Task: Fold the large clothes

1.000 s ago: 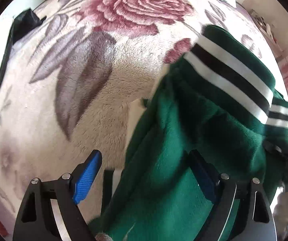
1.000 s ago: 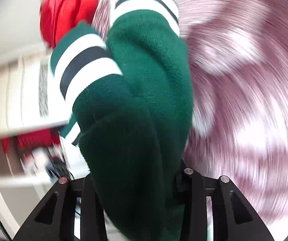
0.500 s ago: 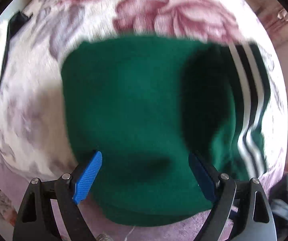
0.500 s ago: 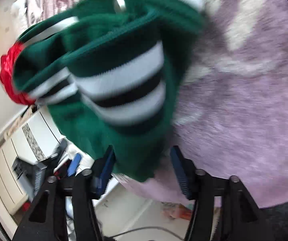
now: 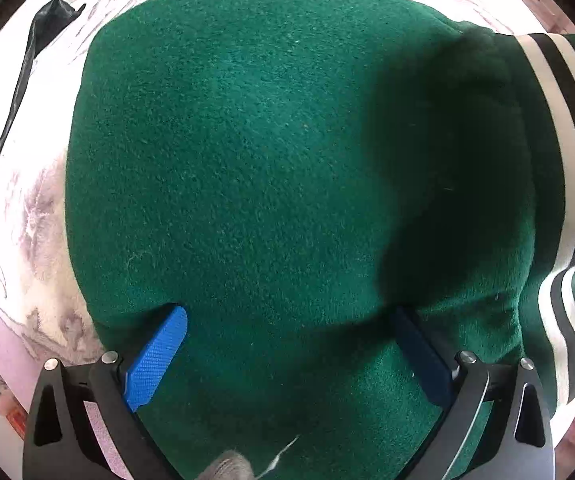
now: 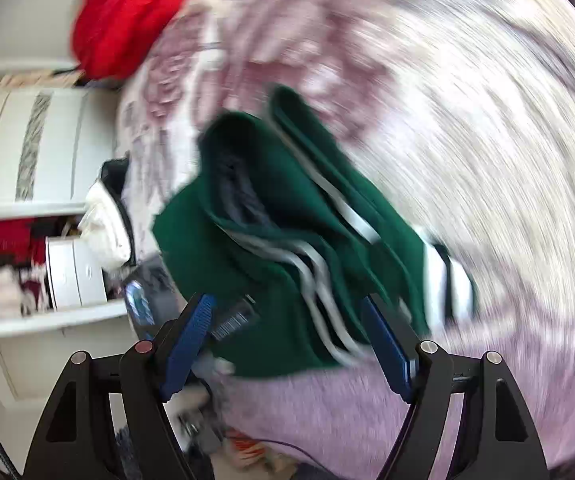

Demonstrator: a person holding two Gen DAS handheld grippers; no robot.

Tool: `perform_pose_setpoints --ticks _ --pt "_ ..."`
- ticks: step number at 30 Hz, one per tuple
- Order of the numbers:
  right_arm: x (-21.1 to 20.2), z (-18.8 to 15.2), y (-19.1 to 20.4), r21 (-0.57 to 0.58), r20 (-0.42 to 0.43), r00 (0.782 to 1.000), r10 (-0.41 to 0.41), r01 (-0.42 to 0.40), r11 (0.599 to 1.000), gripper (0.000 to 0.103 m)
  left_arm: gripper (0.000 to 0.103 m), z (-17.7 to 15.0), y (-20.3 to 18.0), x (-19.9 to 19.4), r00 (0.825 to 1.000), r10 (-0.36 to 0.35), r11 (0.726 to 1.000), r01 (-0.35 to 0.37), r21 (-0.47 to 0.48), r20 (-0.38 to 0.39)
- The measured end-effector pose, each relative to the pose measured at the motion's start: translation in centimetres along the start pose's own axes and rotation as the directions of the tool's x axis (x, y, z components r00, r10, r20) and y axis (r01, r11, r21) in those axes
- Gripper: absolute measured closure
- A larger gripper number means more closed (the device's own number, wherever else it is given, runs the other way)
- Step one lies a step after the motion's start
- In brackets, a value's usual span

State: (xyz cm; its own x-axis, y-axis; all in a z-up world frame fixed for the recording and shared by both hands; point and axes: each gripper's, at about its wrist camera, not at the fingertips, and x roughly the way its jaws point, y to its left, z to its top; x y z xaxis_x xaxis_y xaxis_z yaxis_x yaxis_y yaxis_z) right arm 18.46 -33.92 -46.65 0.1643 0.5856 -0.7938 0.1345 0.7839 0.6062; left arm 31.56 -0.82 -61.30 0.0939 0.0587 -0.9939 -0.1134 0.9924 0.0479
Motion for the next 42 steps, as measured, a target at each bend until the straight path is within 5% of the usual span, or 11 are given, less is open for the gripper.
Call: perform_pose_setpoints --ticks 5,7,8,16,21,25,29,32,34,35,42 --pt "6.9 4.9 4.6 -0.123 -0.122 0.993 -0.001 -0.014 0.992 0.024 0.0 0.0 0.9 -1.9 1.0 -0.027 1.0 0.027 0.0 -0.001" --pt "11.1 6.3 4.5 -0.098 -0.23 0.972 0.048 -0.072 0.993 0.058 0.0 -0.6 2.2 -3.6 0.999 -0.021 0.999 0.022 -0.028 0.028" --pt "12.2 6.4 4.4 -0.089 -0.266 0.963 0.039 -0.064 0.994 0.098 0.0 -0.8 3.1 -4.5 0.999 -0.019 0.999 0.021 -0.048 0.043" --pt "2.2 8.5 4.3 -0.058 0.078 0.992 -0.1 0.105 0.993 0.101 0.0 -1.5 9.1 -6.2 0.995 -0.055 0.982 0.069 -0.173 0.085" --pt "7.1 9.8 0.9 0.002 -0.138 0.981 -0.135 0.137 0.991 0.1 0.0 -0.6 9.0 -3.0 0.998 -0.059 0.988 0.063 -0.139 0.033" --pt "4.7 9.0 0.8 -0.023 -0.147 0.981 -0.124 0.122 0.992 0.089 0.0 -0.8 8.6 -2.4 0.997 -0.06 0.991 0.065 -0.121 0.04" --pt "2.1 4.4 -0.4 -0.094 -0.157 0.974 -0.165 0.152 0.984 0.011 0.0 -2.1 8.6 -3.8 0.997 -0.045 0.99 0.052 -0.128 0.06" --pt "4.3 0.8 -3.3 -0.092 -0.277 0.947 -0.161 0.14 0.986 0.011 0.0 -3.4 8.2 -4.9 0.996 -0.041 0.987 0.052 -0.152 0.073" --pt "5.9 -0.5 -4.8 -0.082 -0.296 0.94 -0.172 0.154 0.985 0.032 0.0 -4.5 8.4 -5.5 0.997 -0.019 0.985 0.033 -0.17 0.081" --pt "6.3 -1.3 -5.3 -0.067 -0.294 0.934 -0.205 0.194 0.979 0.08 0.0 -4.9 8.6 -5.6 0.997 -0.009 0.985 0.023 -0.172 0.083" --pt "-1.0 -2.2 -2.7 -0.014 -0.072 0.973 -0.219 0.218 0.976 0.097 0.0 -7.1 8.9 -7.3 0.996 0.028 0.99 -0.016 -0.14 0.087"
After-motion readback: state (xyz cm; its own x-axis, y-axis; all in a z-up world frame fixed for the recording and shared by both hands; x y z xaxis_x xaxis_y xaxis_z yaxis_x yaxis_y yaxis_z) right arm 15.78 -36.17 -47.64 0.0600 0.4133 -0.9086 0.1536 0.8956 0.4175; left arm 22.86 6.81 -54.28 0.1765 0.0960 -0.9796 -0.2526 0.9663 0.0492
